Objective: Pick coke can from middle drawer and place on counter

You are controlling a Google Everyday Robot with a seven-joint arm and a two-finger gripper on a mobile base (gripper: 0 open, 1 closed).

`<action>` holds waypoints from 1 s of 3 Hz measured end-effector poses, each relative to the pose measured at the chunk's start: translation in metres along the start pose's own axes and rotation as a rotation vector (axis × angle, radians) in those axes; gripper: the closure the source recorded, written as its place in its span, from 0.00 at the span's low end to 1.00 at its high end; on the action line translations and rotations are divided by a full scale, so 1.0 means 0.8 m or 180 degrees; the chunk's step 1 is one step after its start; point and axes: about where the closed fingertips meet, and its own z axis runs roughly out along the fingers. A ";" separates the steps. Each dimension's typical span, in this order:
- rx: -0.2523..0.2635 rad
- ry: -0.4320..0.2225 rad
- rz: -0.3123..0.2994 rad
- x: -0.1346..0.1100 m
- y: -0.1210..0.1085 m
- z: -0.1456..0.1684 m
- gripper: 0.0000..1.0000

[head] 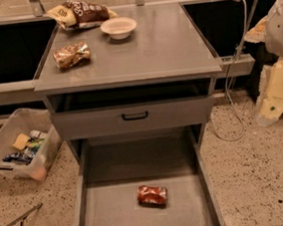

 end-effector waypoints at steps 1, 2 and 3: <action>0.0000 0.0000 0.0000 0.000 0.000 0.000 0.00; 0.0016 -0.0059 0.0021 0.004 0.001 0.008 0.00; 0.0048 -0.0266 0.0090 0.020 0.006 0.040 0.00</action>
Offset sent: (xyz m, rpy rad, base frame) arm 0.0005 -0.0065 -0.0226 0.0428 0.0006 -0.0054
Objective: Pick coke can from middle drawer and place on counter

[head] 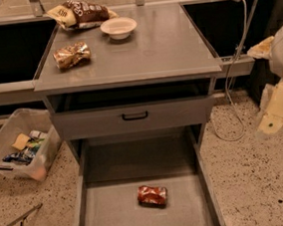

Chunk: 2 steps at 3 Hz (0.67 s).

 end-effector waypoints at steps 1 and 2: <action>-0.0049 -0.0270 0.0121 0.028 0.009 0.071 0.00; -0.0186 -0.0539 0.0220 0.035 0.016 0.152 0.00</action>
Offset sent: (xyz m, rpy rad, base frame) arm 0.0416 0.0131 -0.2012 0.3138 0.0480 -0.0019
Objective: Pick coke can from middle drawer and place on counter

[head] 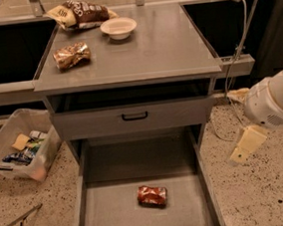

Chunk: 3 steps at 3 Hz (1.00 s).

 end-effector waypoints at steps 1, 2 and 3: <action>-0.0203 -0.0069 0.0135 0.012 0.009 0.057 0.00; -0.0203 -0.0069 0.0135 0.012 0.009 0.057 0.00; -0.0218 -0.0073 0.0172 0.025 0.013 0.075 0.00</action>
Offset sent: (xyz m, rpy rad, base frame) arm 0.0047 0.0104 -0.0387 0.0415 0.0530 -0.0027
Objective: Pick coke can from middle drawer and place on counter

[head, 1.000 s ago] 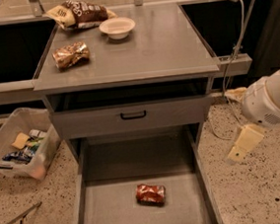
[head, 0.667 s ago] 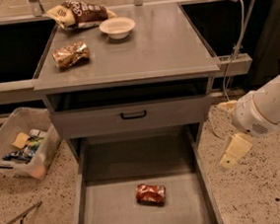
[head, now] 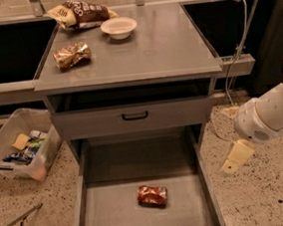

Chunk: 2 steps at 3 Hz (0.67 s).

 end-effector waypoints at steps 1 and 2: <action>-0.0043 -0.0113 0.0136 0.029 0.011 0.045 0.00; -0.0160 -0.0235 0.0285 0.044 0.030 0.099 0.00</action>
Offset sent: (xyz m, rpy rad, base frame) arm -0.0294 0.0512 -0.1754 0.2148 0.1563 -0.0675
